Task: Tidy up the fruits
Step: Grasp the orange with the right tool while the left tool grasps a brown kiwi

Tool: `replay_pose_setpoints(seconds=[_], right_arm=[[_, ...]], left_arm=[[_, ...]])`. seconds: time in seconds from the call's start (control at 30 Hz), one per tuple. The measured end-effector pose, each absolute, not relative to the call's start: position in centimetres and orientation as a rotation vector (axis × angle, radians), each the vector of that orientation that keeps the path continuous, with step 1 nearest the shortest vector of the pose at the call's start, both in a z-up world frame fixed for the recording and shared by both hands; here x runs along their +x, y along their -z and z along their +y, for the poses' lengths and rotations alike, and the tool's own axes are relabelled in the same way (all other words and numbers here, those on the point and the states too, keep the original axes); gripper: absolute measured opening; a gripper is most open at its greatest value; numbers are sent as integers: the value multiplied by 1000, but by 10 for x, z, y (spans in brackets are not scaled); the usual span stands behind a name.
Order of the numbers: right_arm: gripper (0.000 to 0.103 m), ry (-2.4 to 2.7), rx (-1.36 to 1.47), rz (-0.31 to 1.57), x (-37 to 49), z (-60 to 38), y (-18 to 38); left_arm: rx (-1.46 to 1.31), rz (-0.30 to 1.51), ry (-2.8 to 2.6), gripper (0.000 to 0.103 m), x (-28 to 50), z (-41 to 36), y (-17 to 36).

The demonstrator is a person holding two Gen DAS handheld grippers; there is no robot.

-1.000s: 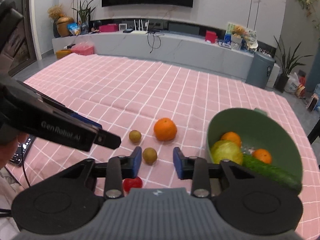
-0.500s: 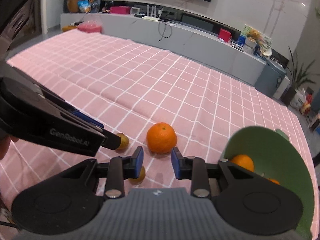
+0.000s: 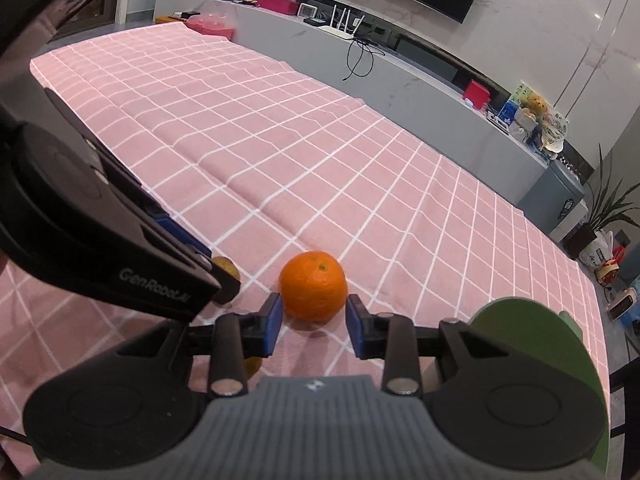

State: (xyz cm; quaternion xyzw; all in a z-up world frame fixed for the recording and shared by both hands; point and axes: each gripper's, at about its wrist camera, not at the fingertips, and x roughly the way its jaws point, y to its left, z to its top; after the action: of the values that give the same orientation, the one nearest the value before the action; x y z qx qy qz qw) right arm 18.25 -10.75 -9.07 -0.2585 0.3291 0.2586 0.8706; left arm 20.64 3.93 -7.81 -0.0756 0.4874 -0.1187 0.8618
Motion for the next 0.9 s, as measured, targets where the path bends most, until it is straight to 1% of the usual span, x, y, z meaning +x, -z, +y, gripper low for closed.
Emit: replay_pose_setpoints(seconds=[0.07, 0.2, 0.73, 0.9], right_arm=[[38, -541, -542, 688, 184, -107, 92], [42, -548, -544, 687, 188, -103, 93], [42, -533, -503, 743, 209, -92, 102], [39, -531, -497, 742, 209, -93, 101]], left_arm=[[-162, 1020, 240, 27, 207, 39, 78], [-184, 1004, 207, 27, 207, 47, 75], [-179, 960, 178, 27, 206, 44, 70], [-182, 957, 180, 27, 206, 44, 70]])
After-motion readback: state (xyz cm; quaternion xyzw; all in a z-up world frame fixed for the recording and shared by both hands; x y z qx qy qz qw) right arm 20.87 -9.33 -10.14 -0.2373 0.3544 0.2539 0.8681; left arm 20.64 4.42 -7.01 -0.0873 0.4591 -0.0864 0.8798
